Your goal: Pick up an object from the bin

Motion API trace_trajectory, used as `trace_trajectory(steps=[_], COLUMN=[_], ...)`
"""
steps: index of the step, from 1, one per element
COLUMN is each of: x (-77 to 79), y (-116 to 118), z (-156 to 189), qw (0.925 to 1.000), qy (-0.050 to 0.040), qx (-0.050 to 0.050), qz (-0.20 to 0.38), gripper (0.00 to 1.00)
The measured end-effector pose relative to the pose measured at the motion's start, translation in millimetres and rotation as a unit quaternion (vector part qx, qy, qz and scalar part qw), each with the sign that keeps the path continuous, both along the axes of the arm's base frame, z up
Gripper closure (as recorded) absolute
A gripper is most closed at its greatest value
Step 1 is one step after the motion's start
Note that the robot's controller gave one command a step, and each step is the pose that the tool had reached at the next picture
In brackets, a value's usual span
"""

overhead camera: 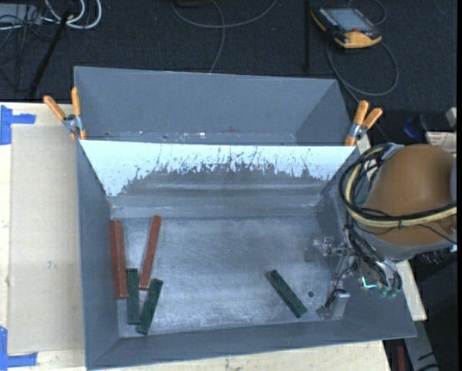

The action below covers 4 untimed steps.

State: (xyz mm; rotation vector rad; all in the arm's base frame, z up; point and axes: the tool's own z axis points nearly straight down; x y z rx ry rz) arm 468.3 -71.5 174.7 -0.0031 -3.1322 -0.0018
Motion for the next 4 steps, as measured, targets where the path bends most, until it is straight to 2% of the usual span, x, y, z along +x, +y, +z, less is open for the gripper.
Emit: trace_trajectory(steps=[1,2,3,4], x=[15.1,81.7,81.0,80.6], y=[45,-23,-22,-4], z=[-108,-105,-105,44], qw=[0.9996,0.9782,0.9781,0.9809], qy=[-0.0054,-0.006,-0.0054,-0.0089], qx=[0.0,-0.001,0.001,-0.001], qz=[-0.028,0.208,0.208,0.194], gripper=[0.0,0.0,1.0,1.0])
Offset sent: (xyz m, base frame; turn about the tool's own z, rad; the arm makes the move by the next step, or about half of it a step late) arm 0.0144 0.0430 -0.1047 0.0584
